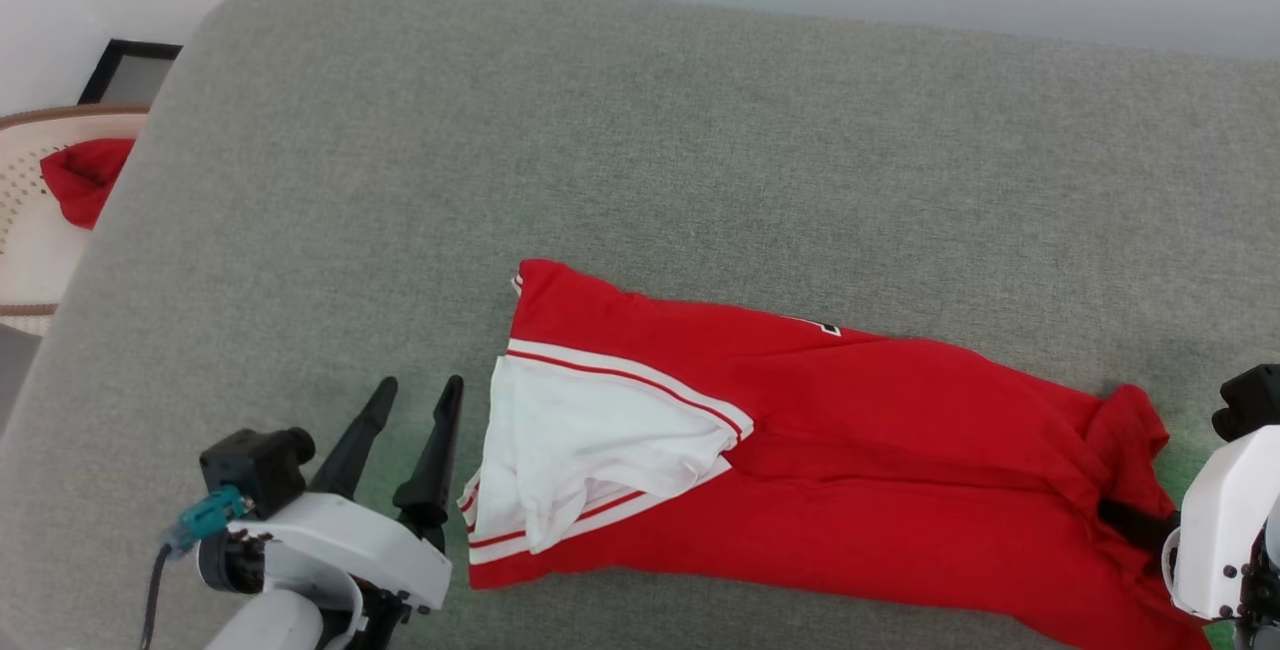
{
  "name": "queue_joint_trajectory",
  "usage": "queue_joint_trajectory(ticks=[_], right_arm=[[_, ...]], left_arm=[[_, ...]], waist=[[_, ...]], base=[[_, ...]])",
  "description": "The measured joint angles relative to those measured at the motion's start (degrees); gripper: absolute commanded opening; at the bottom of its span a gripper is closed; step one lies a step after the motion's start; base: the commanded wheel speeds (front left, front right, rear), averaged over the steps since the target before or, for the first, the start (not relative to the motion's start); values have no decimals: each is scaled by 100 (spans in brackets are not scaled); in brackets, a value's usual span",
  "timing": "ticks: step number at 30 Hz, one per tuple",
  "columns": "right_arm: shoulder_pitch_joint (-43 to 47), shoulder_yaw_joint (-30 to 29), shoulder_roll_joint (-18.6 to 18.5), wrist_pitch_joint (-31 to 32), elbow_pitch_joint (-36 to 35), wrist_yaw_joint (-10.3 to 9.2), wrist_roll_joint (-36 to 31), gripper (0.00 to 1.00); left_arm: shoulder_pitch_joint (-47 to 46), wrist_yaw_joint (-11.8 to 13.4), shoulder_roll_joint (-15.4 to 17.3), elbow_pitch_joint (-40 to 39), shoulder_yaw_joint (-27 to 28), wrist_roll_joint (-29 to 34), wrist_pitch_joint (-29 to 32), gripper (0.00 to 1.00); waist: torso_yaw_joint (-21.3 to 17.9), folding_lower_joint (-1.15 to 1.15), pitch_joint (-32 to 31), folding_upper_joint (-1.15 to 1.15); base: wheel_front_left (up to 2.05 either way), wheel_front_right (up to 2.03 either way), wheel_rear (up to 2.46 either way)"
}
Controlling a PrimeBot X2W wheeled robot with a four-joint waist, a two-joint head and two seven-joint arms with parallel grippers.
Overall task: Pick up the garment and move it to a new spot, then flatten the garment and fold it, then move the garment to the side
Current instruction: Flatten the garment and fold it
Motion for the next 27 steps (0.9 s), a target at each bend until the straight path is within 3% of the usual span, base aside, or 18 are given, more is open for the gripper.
queue_joint_trajectory(ticks=[13,27], right_arm=[[-205,-60,-15,-358,209,3,-69,0],[-373,-471,-434,-416,896,1,-258,0]], left_arm=[[96,-52,-63,66,253,222,0,100],[453,-134,-127,119,470,405,-1,100]], waist=[[-100,0,-146,0],[-252,0,-505,0]], base=[[0,0,0],[0,0,0]])
